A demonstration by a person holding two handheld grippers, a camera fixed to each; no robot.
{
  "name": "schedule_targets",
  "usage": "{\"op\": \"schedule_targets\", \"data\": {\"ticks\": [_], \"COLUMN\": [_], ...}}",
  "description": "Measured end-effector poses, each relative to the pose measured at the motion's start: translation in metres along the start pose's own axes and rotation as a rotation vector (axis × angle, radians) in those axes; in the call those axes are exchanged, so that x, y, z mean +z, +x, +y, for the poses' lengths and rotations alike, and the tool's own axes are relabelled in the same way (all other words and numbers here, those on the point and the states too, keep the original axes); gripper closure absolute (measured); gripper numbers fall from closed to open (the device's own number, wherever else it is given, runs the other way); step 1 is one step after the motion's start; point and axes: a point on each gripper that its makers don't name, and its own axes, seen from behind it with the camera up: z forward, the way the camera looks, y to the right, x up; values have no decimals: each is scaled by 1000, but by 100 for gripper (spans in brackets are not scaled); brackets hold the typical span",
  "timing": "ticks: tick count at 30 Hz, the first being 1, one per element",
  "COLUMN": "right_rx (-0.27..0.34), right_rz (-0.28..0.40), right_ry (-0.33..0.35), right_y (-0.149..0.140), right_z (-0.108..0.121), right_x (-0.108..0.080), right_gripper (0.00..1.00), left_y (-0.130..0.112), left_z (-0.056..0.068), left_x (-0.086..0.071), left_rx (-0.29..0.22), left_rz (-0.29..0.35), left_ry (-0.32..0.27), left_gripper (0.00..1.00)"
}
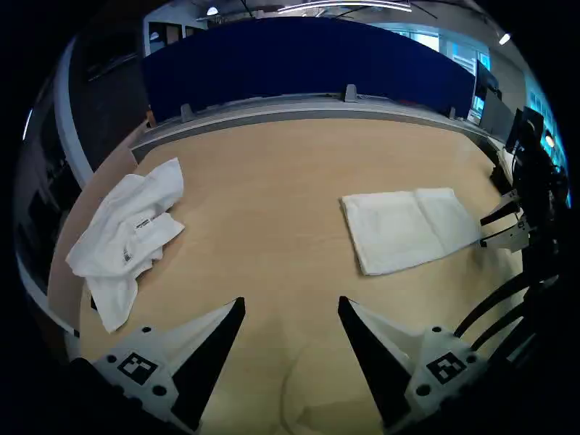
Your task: Fold towel
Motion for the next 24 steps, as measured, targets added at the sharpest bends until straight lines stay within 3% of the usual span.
{"op": "schedule_targets", "data": {"ticks": [6,15,20,24], "right_rx": [-11,-8,1,6], "right_rz": [-15,-27,-24,-22], "right_ry": [2,-5,-12,-13], "right_y": [-6,-12,-12,-13], "right_z": [-1,1,3,4], "right_x": [3,7,8,8], "right_gripper": [17,56,71,74], "left_y": [-7,-12,-14,-15], "left_z": [-3,-7,-7,-9], "left_x": [-6,-12,-14,-15], "left_rx": [-11,-23,-20,-21], "left_rz": [-9,-14,-15,-17], "left_ry": [4,6,6,7], "left_gripper": [5,4,4,5]}}
